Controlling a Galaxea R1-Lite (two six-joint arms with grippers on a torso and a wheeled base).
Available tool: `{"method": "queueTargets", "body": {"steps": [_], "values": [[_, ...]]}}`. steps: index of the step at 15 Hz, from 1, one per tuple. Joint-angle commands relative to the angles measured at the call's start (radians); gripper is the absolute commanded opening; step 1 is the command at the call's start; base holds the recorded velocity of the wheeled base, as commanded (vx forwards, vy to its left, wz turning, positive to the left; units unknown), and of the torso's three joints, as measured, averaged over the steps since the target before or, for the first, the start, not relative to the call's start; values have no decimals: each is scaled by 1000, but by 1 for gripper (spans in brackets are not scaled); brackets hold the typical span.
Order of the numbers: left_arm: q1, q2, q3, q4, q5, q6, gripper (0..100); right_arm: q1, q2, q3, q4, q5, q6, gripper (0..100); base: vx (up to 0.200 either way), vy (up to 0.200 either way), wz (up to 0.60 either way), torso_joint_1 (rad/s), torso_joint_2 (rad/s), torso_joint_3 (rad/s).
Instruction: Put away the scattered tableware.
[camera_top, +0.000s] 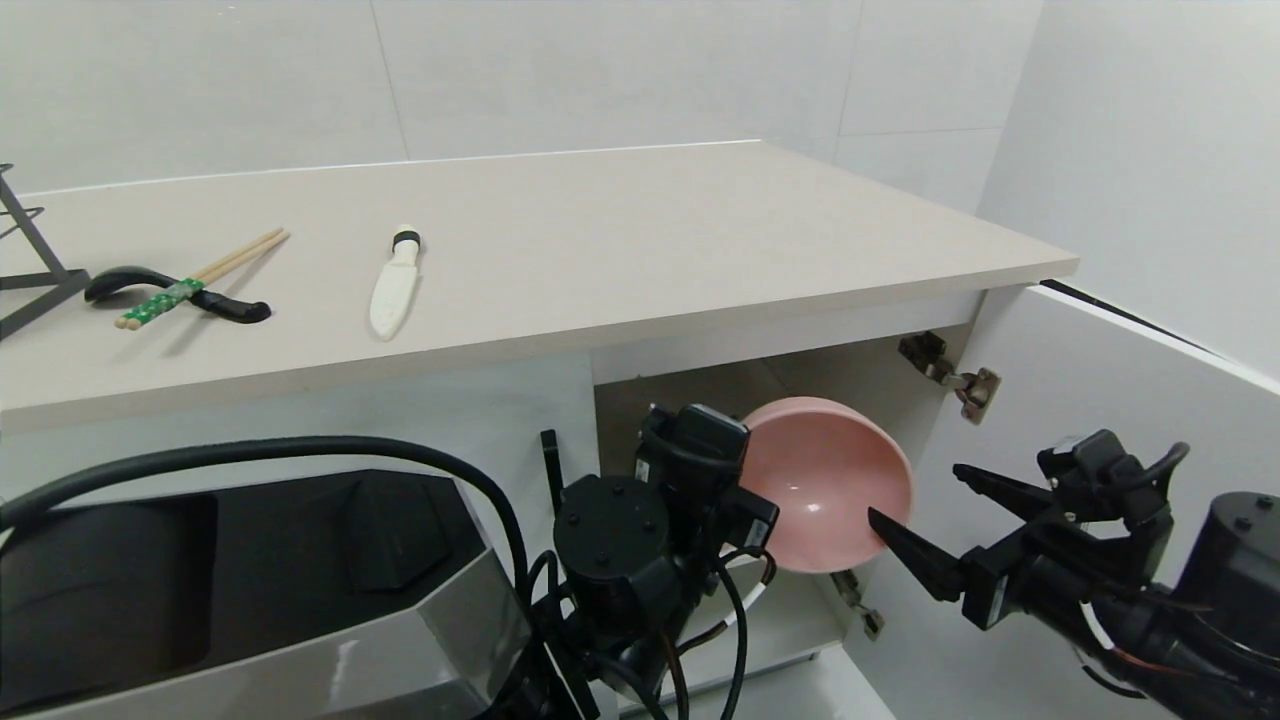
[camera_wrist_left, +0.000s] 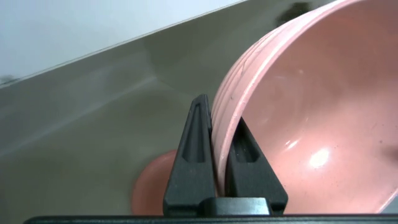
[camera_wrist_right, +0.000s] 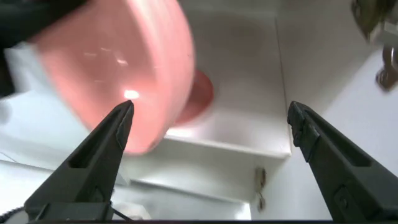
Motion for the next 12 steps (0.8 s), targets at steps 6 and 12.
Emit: {"method": "queueTargets", "body": {"steps": [6,12], "values": [[-11,2,-3,-1,-59,-1,0,2,16,-36,-2,0,1,100,0,0,0,0,0,0],[-11,8,-4,-1,-64,-4,0,51,-21,-21,-2,0,3,0,0,0,0,0,0,0]]}}
